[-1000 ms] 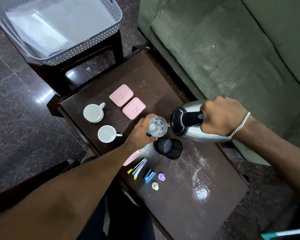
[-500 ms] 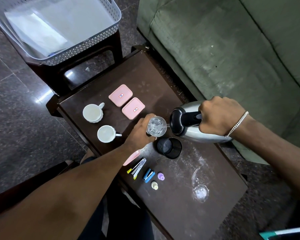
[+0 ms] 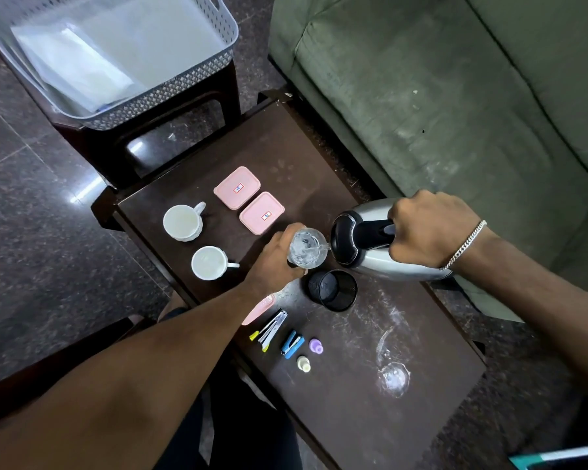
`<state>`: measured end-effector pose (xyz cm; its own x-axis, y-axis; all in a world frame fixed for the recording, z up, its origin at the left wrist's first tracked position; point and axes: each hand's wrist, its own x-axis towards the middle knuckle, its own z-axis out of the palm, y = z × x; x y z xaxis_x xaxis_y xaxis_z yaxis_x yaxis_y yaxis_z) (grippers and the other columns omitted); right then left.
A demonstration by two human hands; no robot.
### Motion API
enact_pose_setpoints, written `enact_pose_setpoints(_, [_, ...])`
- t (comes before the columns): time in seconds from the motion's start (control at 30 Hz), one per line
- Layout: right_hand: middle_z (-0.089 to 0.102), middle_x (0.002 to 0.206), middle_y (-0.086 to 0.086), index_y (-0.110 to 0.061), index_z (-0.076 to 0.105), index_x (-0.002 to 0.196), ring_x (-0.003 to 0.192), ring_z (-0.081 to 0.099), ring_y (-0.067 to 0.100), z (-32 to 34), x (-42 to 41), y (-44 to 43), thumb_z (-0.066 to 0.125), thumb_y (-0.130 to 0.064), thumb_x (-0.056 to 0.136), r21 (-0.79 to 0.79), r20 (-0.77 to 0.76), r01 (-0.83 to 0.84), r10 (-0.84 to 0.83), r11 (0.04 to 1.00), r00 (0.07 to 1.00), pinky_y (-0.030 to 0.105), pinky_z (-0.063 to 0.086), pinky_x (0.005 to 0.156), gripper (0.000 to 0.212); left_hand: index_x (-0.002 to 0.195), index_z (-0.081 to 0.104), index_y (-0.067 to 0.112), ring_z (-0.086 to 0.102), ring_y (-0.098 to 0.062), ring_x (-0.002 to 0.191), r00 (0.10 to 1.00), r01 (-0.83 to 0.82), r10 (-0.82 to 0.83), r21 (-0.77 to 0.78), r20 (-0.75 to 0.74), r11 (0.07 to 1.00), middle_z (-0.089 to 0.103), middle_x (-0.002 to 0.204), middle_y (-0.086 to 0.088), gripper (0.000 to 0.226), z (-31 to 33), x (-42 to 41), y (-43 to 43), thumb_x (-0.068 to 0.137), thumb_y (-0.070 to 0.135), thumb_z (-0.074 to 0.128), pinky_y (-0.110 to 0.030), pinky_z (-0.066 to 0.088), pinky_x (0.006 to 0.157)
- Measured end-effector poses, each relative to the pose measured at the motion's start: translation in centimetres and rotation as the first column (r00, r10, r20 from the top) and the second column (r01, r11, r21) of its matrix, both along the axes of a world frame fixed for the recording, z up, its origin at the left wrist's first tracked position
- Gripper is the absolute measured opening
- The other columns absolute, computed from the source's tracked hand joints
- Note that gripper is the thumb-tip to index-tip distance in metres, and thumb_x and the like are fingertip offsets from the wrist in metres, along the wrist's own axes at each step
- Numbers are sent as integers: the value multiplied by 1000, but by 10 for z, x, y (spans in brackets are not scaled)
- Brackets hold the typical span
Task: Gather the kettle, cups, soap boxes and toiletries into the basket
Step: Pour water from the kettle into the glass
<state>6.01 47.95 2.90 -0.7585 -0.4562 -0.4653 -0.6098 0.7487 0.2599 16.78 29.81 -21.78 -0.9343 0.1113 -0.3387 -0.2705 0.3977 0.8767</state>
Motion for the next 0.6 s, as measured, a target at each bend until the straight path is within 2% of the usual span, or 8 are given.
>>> enact_pose_setpoints(0.07, [48, 60, 5, -18, 47, 59, 56, 64, 40, -1, 0, 2, 45, -39, 62, -18, -1, -3, 3, 1000, 1000, 27, 36, 51, 22, 140, 38, 42, 52, -13, 117, 1000, 5, -5, 1, 2, 1000, 55, 130, 4, 93, -1, -1, 0, 65, 16, 87, -24, 40, 98])
enact_pose_setpoints(0.13, [46, 57, 6, -18, 48, 59, 54, 61, 40, -2, -1, 6, 44, -39, 61, -28, 0, 3, -3, 1000, 1000, 27, 36, 51, 22, 140, 38, 41, 51, -11, 117, 1000, 3, -4, -3, -8, 1000, 54, 131, 5, 93, -1, -1, 0, 65, 15, 87, -22, 38, 98])
enact_pose_setpoints(0.23, [35, 48, 1, -18, 43, 56, 46, 45, 34, -4, -1, 14, 42, -35, 56, -61, 21, 30, -29, 998, 999, 26, 36, 48, 17, 141, 38, 40, 50, -9, 116, 1000, 5, -5, -4, -15, 1000, 53, 131, 5, 93, -3, 0, -1, 65, 16, 87, -21, 37, 97])
enact_pose_setpoints(0.4, [42, 48, -1, -15, 43, 55, 42, 39, 27, -7, 3, 32, 45, -28, 49, -125, 70, 98, -90, 987, 993, 23, 31, 47, 15, 142, 39, 38, 52, -11, 118, 1000, 19, -19, 0, -22, 1000, 54, 135, 5, 93, -1, 0, -1, 65, 15, 86, -22, 40, 100])
enact_pose_setpoints(0.5, [46, 48, 3, -14, 39, 55, 47, 47, 34, -9, 5, 44, 54, -21, 51, -174, 101, 160, -144, 972, 984, 24, 32, 46, 17, 142, 38, 41, 54, -12, 115, 1000, 27, -27, 6, -2, 1000, 54, 133, 2, 95, -2, 1, -3, 65, 12, 87, -9, 39, 93])
enact_pose_setpoints(0.6, [44, 44, 5, -13, 38, 55, 46, 47, 34, -8, 6, 56, 63, -12, 52, -244, 130, 216, -188, 946, 973, 27, 37, 43, 25, 144, 38, 39, 54, -11, 115, 1000, 22, -23, 39, 12, 999, 51, 137, -3, 98, -3, 0, -4, 66, 7, 89, 5, 39, 81])
